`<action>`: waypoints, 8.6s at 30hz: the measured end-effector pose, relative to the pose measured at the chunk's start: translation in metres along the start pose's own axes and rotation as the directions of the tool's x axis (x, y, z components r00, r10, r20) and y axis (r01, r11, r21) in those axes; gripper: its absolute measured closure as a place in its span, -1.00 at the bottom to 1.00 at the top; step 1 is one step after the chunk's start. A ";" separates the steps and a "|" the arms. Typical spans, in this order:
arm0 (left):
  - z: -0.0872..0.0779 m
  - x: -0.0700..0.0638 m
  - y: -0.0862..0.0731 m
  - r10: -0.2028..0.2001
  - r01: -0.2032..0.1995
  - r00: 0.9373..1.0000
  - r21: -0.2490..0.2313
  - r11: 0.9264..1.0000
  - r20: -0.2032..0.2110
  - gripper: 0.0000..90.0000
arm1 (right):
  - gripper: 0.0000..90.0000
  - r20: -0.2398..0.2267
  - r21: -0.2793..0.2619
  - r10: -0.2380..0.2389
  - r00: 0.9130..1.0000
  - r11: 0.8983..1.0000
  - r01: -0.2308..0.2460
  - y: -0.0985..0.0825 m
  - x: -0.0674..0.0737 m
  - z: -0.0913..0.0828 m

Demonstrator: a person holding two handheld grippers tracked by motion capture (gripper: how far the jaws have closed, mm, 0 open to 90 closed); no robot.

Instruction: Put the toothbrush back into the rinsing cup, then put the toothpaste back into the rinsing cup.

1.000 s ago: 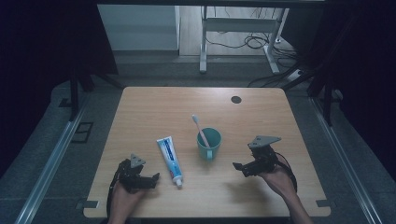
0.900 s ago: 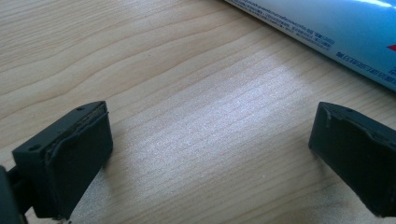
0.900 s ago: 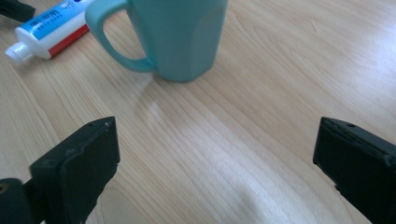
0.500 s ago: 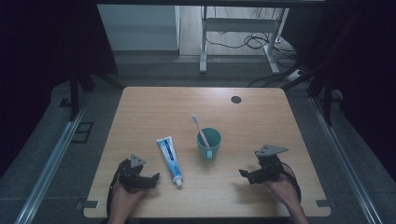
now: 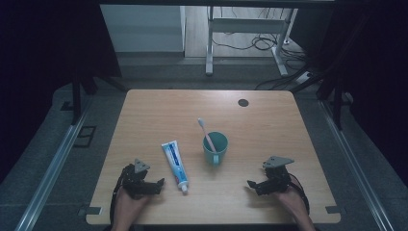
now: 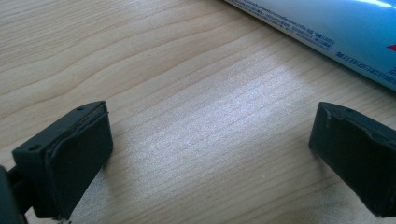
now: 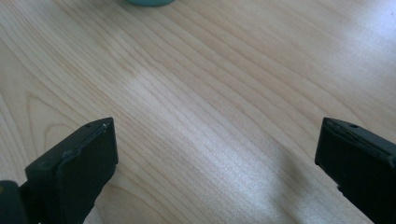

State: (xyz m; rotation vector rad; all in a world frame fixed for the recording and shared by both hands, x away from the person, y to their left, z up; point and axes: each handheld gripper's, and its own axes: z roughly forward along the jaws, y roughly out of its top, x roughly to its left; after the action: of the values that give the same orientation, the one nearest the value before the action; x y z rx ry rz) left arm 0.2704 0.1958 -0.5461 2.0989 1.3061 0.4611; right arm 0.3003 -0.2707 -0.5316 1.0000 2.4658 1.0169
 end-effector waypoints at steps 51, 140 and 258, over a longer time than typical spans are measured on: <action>-0.028 -0.011 0.020 0.065 -0.060 0.995 -0.065 0.996 0.080 0.79 | -0.92 0.021 -0.002 0.029 0.999 1.000 -0.029 -0.012 -0.001 0.004; -0.014 -0.040 0.046 0.115 -0.119 0.976 0.014 0.993 0.185 0.95 | -0.89 0.028 -0.007 0.037 0.999 0.999 -0.036 -0.012 -0.001 0.004; 0.045 -0.030 0.142 0.113 -0.206 0.973 0.531 0.822 0.203 0.58 | -0.89 0.029 -0.006 0.036 0.999 0.999 -0.036 -0.012 -0.001 0.004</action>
State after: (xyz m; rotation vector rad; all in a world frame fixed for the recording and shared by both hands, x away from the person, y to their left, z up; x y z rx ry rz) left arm 0.3796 0.1092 -0.4848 2.6702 1.2716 -0.0433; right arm 0.2970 -0.2761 -0.5428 1.0541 2.4290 1.0120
